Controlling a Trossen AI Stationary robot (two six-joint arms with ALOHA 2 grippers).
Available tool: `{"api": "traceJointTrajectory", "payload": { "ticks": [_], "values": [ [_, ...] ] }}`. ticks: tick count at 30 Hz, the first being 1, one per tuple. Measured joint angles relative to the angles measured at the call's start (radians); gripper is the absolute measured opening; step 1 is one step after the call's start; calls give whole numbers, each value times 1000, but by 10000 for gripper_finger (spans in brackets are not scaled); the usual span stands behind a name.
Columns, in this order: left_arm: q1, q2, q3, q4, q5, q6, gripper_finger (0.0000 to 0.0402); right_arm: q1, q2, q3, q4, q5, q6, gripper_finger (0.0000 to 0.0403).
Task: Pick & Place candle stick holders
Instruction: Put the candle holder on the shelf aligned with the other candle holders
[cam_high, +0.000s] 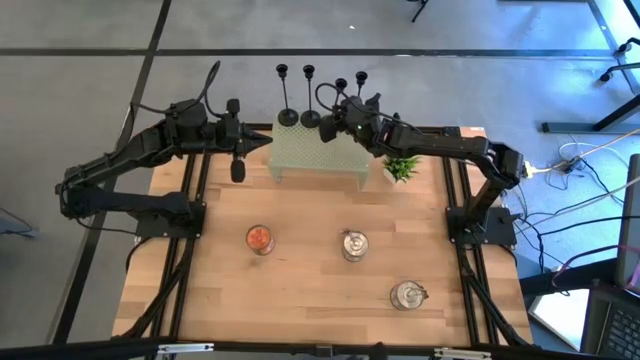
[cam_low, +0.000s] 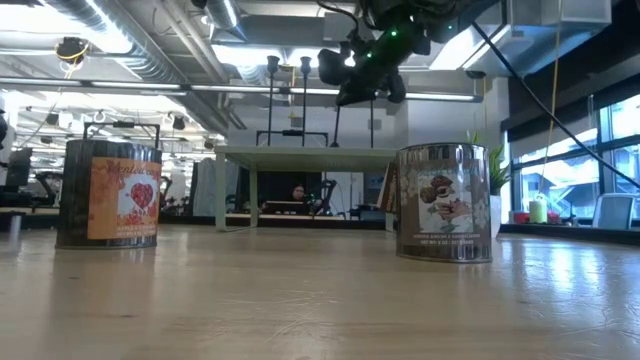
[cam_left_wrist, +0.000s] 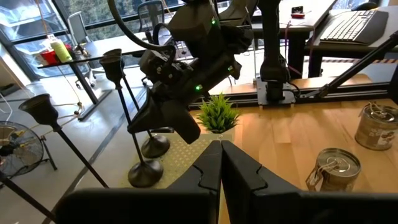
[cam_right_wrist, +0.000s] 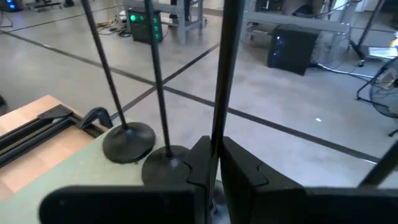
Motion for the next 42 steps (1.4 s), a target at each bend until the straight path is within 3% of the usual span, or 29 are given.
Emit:
{"api": "traceJointTrajectory", "payload": {
  "ticks": [19,34,42],
  "values": [
    [0,0,0,-1,0,0,6,-37,-1,0,-50,-4,72,30],
    [0,0,0,-1,0,-1,6,-37,-1,0,-38,-4,-11,30],
    [0,0,0,-1,1,-5,6,-37,-1,0,-21,-60,-82,30]
  ]
}}
